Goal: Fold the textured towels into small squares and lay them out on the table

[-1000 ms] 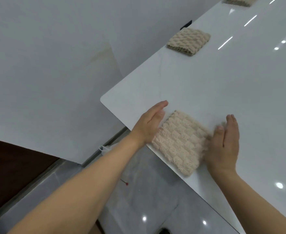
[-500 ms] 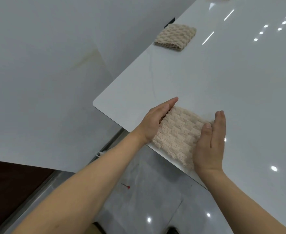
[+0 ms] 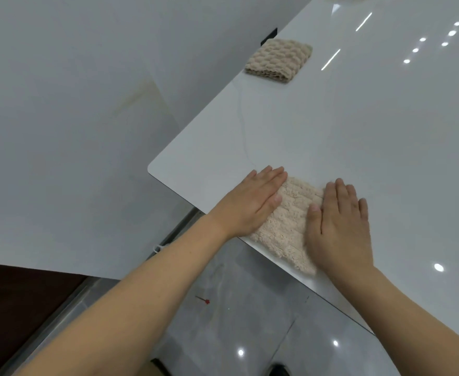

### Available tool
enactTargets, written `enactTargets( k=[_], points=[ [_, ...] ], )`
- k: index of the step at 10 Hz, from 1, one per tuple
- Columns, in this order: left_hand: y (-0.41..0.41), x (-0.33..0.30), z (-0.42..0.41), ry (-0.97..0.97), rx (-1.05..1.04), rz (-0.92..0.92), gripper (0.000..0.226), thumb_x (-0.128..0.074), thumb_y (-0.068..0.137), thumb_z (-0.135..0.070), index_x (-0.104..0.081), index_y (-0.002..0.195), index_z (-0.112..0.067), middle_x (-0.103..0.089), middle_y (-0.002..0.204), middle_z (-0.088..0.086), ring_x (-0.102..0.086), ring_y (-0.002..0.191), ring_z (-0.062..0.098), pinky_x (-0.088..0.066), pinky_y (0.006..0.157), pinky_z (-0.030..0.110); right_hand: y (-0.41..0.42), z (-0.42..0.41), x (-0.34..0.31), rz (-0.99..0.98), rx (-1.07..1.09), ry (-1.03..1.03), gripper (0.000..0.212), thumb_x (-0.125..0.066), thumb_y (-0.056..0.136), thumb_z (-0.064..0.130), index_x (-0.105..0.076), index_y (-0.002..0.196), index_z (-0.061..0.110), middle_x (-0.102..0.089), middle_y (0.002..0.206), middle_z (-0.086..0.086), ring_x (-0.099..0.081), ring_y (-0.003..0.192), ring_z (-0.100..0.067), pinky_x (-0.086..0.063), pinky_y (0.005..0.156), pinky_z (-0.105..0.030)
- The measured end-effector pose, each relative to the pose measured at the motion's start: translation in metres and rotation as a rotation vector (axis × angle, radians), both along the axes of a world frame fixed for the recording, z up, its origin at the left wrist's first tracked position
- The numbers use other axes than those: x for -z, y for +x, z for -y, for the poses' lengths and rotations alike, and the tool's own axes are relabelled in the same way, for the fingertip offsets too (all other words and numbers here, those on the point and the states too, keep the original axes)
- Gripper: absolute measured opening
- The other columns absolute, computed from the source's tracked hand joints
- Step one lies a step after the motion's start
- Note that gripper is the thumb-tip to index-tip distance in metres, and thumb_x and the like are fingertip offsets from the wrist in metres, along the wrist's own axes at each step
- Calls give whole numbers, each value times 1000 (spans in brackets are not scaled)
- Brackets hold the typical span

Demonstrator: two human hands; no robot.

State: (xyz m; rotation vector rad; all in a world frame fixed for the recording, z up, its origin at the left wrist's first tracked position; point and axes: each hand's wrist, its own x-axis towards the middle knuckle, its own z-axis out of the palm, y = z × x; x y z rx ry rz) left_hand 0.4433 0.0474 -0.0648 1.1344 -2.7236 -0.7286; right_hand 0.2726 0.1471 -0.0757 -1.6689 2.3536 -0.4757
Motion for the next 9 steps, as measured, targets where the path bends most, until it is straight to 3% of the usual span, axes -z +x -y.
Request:
enactTargets(
  k=[2,6,8,9],
  points=[
    [0,5,-2,-86,-3,35,53,-22,108,-35,-17,157,-17,-14,165,-2,-3,152,10,3,123,27,-16,-2,4,-147,-132,33,67,-9,97,43,-22,151,5,-20,159,-12,-13,148,-26,-4,121,-41],
    [-6,-5,-8,-59,-86,142,57,-19,106,-40,-14,158,-16,-11,165,0,-3,152,12,0,123,30,-32,0,-15,-117,-274,132,77,1,92,49,-16,152,3,-14,160,-15,-10,148,-28,-3,121,-40],
    [-21,-38,-22,-252,-366,223,72,-2,96,-47,-14,156,-8,-12,165,7,-4,153,20,3,123,34,-66,16,-56,-171,-425,131,78,4,90,48,-7,152,2,-2,161,-14,2,149,-25,7,119,-35],
    [-32,-49,-23,-295,-467,258,73,0,96,-47,-11,156,-8,-9,165,8,-1,153,22,1,124,38,-74,23,-68,-184,-472,127,69,-5,97,44,-4,153,4,3,161,-12,6,149,-23,10,119,-34]
  ],
)
